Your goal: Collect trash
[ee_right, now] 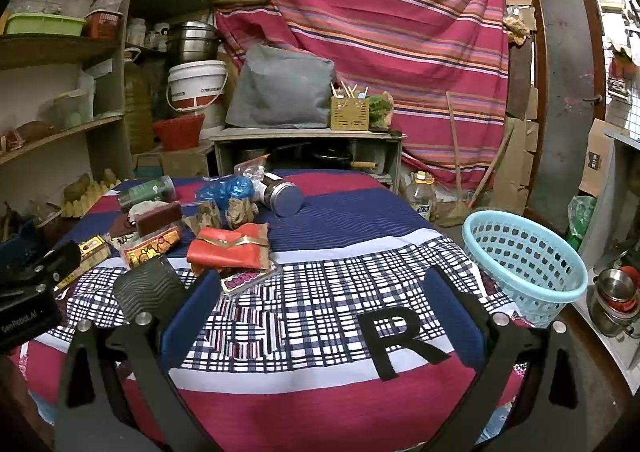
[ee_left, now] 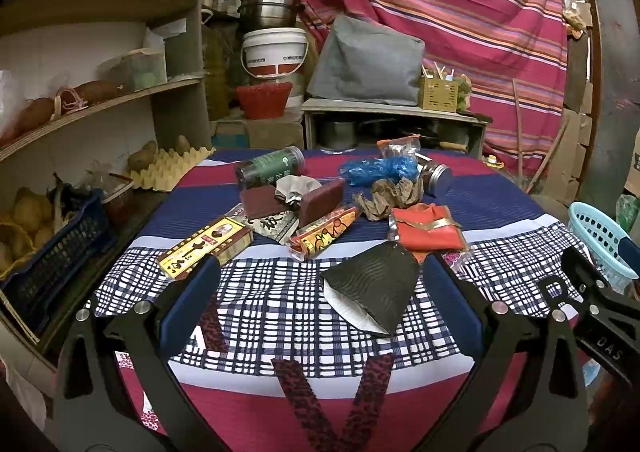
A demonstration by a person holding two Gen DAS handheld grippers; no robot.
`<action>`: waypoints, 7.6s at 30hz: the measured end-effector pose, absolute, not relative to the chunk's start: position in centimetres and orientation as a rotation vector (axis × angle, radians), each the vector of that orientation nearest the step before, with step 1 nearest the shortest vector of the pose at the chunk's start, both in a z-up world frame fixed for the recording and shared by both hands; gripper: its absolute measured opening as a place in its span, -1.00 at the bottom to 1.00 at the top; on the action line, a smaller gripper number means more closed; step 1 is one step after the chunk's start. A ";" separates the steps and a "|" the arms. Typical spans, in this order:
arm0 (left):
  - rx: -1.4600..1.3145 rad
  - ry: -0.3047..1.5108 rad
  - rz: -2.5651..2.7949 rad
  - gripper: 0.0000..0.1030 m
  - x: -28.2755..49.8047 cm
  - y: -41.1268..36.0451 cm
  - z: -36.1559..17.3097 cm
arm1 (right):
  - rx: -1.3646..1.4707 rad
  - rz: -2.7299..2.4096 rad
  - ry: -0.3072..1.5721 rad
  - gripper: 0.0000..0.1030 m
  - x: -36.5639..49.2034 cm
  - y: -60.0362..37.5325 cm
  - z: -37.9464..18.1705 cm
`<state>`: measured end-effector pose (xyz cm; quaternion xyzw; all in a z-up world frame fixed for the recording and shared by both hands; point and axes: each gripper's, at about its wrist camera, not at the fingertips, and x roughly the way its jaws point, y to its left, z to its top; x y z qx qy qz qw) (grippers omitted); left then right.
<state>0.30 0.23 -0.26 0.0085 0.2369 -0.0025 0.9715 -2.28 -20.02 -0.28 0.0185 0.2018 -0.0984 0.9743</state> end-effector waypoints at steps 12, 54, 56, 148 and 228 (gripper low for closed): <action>0.019 0.480 -0.003 0.90 0.3 0.2 -0.3 | 0.035 -0.198 0.408 0.92 -2.3 -20.1 -0.3; 0.023 0.485 -0.004 0.90 0.3 -0.6 -0.7 | 0.039 -0.201 0.408 0.92 -2.3 -20.4 -0.2; 0.022 0.486 -0.004 0.90 0.3 -0.6 -0.8 | 0.040 -0.203 0.406 0.92 -2.3 -20.8 -0.2; 0.082 0.678 -0.050 0.78 17.1 0.1 -1.9 | -0.006 -0.009 0.725 0.81 14.8 -18.9 -4.9; 0.128 0.578 -0.523 0.78 13.5 -32.5 0.4 | 0.362 -0.205 0.541 -0.98 3.4 -53.2 1.1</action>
